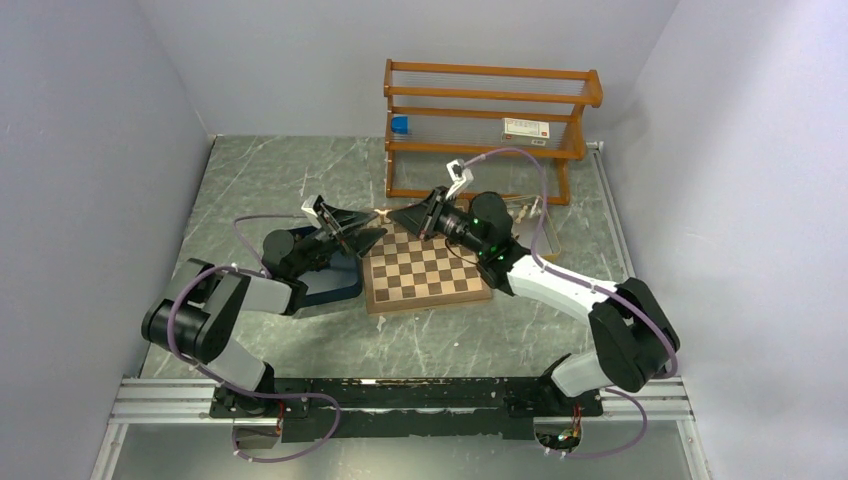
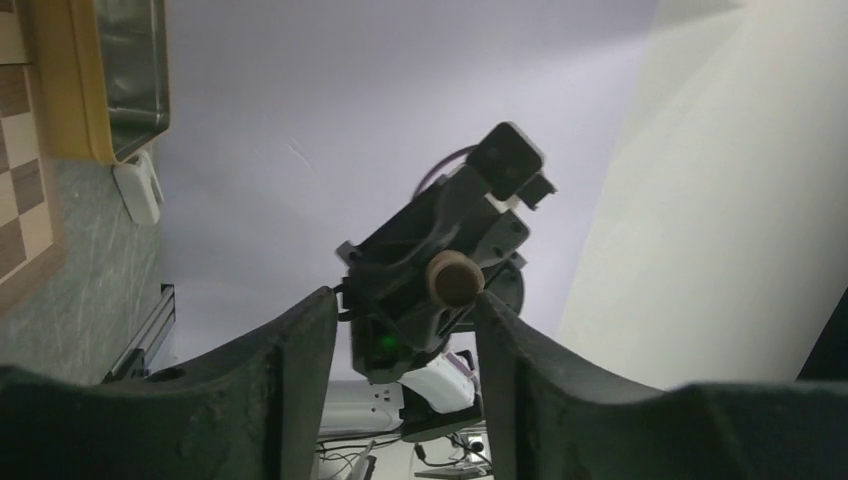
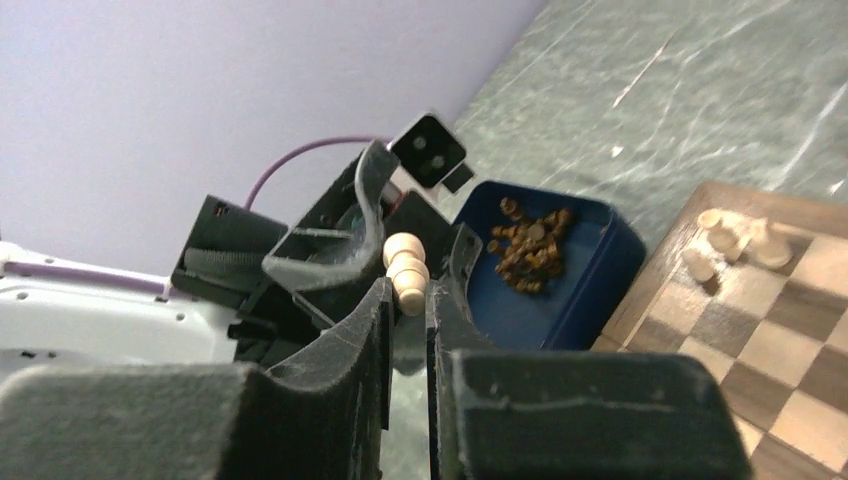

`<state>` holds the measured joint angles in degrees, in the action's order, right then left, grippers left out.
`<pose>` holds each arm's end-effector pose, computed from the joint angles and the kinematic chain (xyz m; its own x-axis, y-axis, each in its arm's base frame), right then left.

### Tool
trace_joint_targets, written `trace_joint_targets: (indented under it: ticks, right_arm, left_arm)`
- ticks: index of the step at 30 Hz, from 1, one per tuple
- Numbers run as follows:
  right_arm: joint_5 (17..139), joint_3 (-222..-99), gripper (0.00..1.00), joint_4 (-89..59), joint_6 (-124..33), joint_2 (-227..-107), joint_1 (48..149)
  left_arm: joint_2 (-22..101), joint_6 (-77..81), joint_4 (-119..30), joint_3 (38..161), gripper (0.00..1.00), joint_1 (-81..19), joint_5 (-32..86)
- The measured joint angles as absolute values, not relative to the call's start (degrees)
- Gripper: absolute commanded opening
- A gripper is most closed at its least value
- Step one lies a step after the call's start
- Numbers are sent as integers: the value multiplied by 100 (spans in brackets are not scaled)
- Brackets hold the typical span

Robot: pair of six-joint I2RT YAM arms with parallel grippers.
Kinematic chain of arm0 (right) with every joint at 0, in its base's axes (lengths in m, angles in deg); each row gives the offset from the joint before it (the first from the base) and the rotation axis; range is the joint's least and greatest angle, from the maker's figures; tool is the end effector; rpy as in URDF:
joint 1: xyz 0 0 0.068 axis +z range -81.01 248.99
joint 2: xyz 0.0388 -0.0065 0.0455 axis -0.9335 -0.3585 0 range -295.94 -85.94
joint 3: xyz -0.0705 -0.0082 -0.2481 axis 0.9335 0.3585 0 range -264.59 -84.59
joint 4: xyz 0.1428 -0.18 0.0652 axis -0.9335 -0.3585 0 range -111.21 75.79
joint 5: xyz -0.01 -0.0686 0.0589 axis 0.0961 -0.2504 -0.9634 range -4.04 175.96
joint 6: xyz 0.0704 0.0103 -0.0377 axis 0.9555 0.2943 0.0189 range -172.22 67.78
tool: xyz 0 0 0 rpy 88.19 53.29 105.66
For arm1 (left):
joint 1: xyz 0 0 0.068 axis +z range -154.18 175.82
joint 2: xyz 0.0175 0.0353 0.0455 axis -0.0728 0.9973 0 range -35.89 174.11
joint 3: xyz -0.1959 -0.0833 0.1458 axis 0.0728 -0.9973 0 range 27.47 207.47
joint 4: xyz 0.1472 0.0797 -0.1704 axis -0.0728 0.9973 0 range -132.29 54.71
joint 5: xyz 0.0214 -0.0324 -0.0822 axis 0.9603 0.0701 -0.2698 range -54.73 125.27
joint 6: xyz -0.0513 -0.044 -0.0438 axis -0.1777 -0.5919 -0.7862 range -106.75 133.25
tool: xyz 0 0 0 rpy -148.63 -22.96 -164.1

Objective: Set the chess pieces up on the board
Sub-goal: Place the chess piece on the chessboard.

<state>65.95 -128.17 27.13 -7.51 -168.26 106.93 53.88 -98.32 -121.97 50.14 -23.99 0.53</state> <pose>0.2502 0.2252 0.2750 -0.5706 0.3933 -0.7209 -0.6273 0.3578 0.6917 0.2578 -0.1350 0.2107 -0.8209 -0.5165 0.2434 -0.1043 -0.2835 -0.9533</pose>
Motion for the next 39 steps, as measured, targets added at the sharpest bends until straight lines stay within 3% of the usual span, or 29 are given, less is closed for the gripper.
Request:
trace_joint_targets:
  ticks: [9, 13, 14, 15, 24, 33, 39]
  right_arm:
    - [7306, -14388, 6, 182, -2375, -16787, 10590]
    - [7806, -15411, 6, -1088, -3238, -17053, 10531]
    - [7942, -15675, 6, -1436, -3450, -17152, 10514]
    - [8060, -15944, 6, -1748, -3642, -17278, 10500]
    - [8611, -17715, 7, -3929, -4873, -18522, 10441]
    - [8954, -19406, 6, -5416, -5376, -19980, 10474]
    - [9216, -20320, 7, -6144, -5489, -20797, 10586]
  left_arm:
    - [4835, -8846, -11400, 4931, 79, -2178, -89]
    - [3998, -7609, -9870, 5067, 87, -1968, -120]
    - [3806, -7235, -9382, 5183, 95, -1912, -116]
    - [3607, -6792, -8794, 5349, 97, -1850, -94]
    - [2237, -2938, -4637, 7089, 98, -1702, 1086]
    - [2055, -927, -2578, 7709, 98, -1741, 2018]
    - [1854, -429, -2185, 7768, 98, -1783, 2571]
